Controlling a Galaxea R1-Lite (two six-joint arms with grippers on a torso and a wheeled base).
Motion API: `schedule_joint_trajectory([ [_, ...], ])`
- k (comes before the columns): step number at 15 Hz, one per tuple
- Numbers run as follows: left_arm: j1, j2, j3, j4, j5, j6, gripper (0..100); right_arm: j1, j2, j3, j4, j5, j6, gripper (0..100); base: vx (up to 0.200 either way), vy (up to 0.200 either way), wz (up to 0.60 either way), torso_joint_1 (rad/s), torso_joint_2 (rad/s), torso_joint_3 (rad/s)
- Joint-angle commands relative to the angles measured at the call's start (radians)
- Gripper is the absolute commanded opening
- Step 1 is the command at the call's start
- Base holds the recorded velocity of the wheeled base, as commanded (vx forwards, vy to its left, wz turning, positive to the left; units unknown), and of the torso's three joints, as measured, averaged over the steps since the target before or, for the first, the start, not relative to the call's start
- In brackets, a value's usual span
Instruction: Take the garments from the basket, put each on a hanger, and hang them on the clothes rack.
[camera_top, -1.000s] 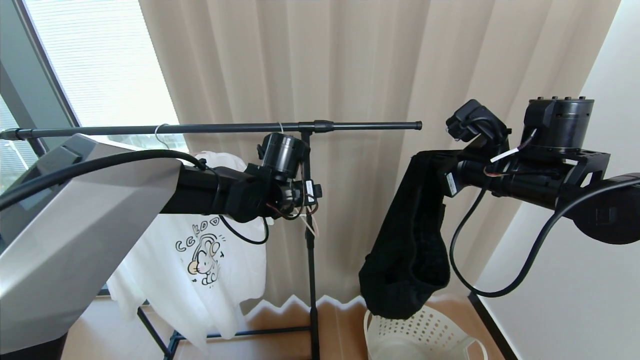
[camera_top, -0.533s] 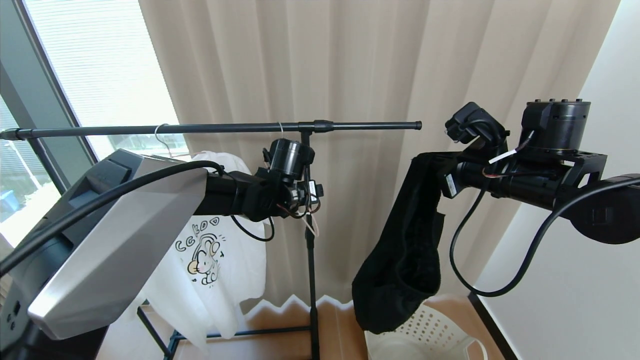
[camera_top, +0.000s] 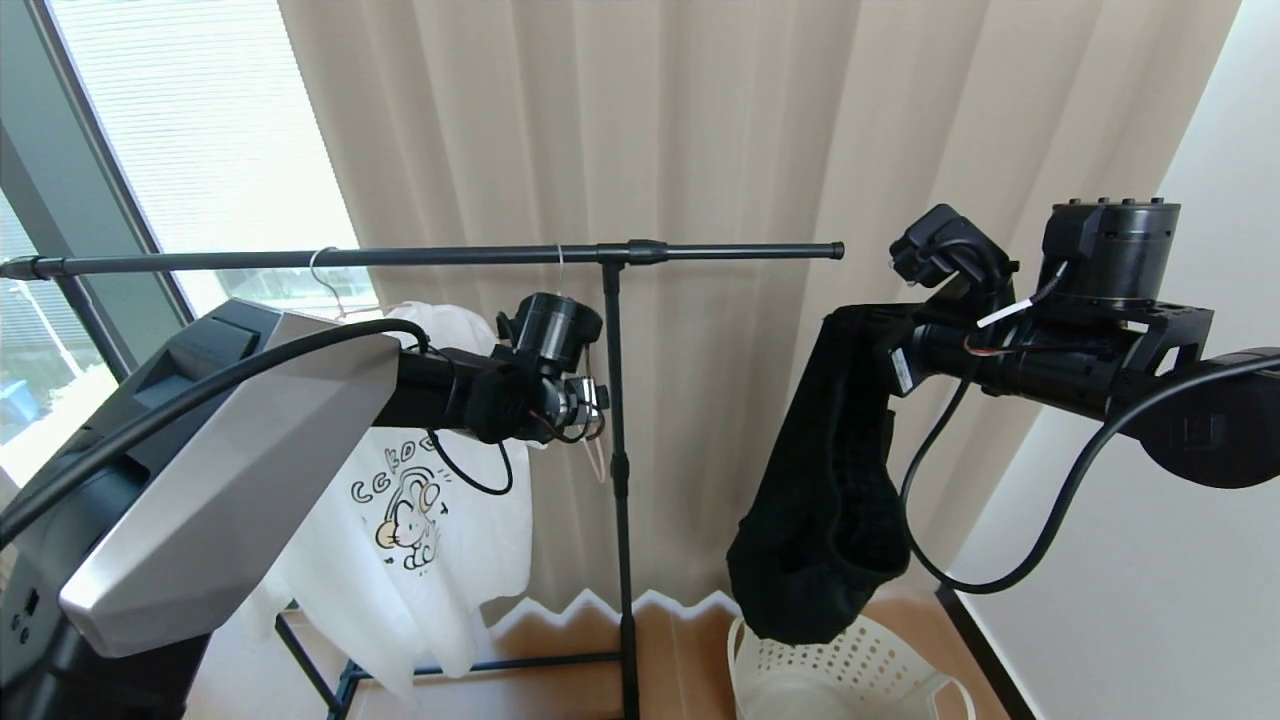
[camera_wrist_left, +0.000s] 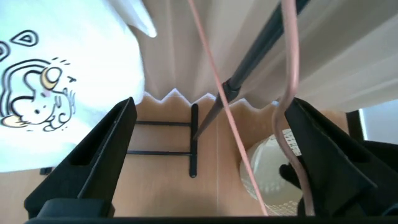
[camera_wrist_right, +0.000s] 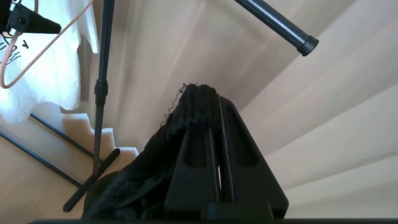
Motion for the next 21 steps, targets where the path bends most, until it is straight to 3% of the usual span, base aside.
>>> schedule_joint_trajectory([
  [1, 0.014, -0.052, 0.04, -0.001, 0.003, 0.001, 100, 0.0, -0.001, 0.002, -0.001, 0.001, 0.0, 0, 0.0, 0.0, 0.0, 0.0, 0.0, 0.0],
  [6, 0.023, -0.051, 0.019, -0.017, 0.002, 0.033, 100, 0.002, -0.003, 0.008, -0.002, 0.001, 0.0, 0, 0.0, 0.0, 0.0, 0.0, 0.0, 0.0],
  [12, 0.023, 0.055, -0.072, -0.058, -0.003, 0.089, 100, 0.002, -0.004, 0.008, -0.002, 0.001, 0.0, 0, 0.0, 0.0, 0.0, 0.0, 0.0, 0.0],
  [13, 0.023, 0.057, -0.07, -0.057, -0.004, 0.092, 0, 0.0, -0.003, 0.008, -0.002, 0.001, 0.0, 0, 0.0, 0.0, 0.0, 0.0, 0.0, 0.0],
  [21, 0.023, 0.006, -0.063, -0.057, -0.001, 0.092, 0, 0.002, -0.001, 0.008, -0.002, 0.001, 0.0, 0, 0.0, 0.0, 0.0, 0.0, 0.0, 0.0],
])
